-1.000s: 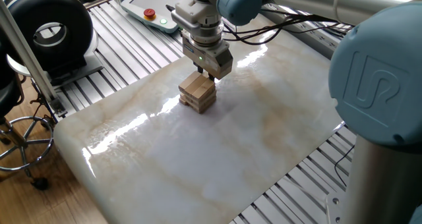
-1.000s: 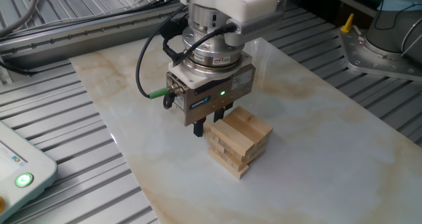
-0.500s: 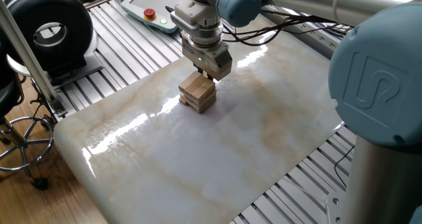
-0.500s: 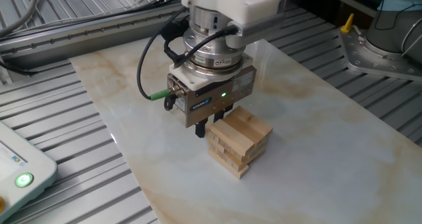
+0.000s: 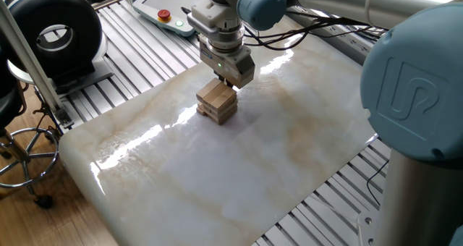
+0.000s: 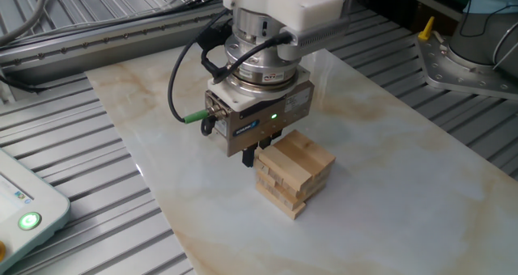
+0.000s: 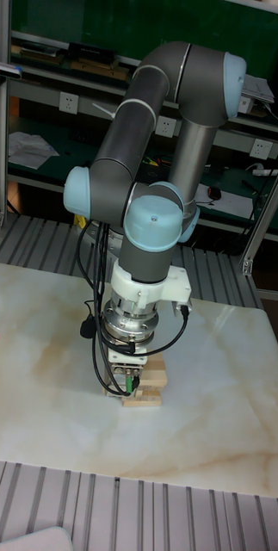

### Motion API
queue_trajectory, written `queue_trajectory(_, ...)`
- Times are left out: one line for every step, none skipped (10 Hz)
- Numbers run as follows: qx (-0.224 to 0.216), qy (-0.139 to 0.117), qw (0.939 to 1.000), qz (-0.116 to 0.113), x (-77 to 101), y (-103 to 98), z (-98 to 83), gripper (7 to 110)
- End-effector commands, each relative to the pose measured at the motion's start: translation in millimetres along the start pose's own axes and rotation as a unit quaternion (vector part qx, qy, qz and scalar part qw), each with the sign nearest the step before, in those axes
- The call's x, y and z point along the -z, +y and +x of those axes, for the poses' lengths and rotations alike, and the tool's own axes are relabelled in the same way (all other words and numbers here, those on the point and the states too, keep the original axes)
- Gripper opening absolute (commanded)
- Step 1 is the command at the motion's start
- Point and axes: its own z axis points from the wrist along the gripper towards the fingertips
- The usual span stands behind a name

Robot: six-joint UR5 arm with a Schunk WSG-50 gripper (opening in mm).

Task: Play Jenga

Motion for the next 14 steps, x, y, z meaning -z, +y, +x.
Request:
queue_trajectory(-0.003, -0.004, 1.0, 0.0, 0.5, -0.5, -0.4, 7)
queue_trajectory(-0.003, -0.003, 1.0, 0.0, 0.4, -0.6, 0.0, 7)
queue_trajectory(-0.002, -0.003, 1.0, -0.001, 0.3, -0.2, 0.0, 7)
queue_trajectory(-0.001, -0.003, 1.0, -0.001, 0.2, -0.2, -0.1, 7)
queue_trajectory(-0.001, -0.002, 1.0, -0.002, 0.1, 0.4, -0.4, 7)
queue_trajectory(-0.002, -0.002, 1.0, -0.002, 0.6, 0.7, -0.1, 7)
queue_trajectory(-0.004, 0.001, 1.0, -0.003, 1.0, 1.9, 1.3, 7)
queue_trajectory(-0.006, 0.003, 1.0, -0.003, 1.5, 2.3, 2.0, 7)
queue_trajectory(-0.007, 0.004, 1.0, -0.004, 2.3, 2.8, 2.4, 7)
queue_trajectory(-0.008, 0.006, 0.9999, -0.004, 3.1, 3.4, 3.0, 7)
queue_trajectory(-0.008, 0.004, 1.0, -0.003, 3.3, 3.5, 1.7, 7)
queue_trajectory(-0.009, 0.003, 1.0, -0.002, 3.4, 2.8, 1.3, 7)
queue_trajectory(-0.009, 0.003, 1.0, -0.002, 3.3, 2.7, 1.3, 7)
queue_trajectory(-0.009, 0.004, 1.0, -0.001, 3.1, 2.3, 1.8, 7)
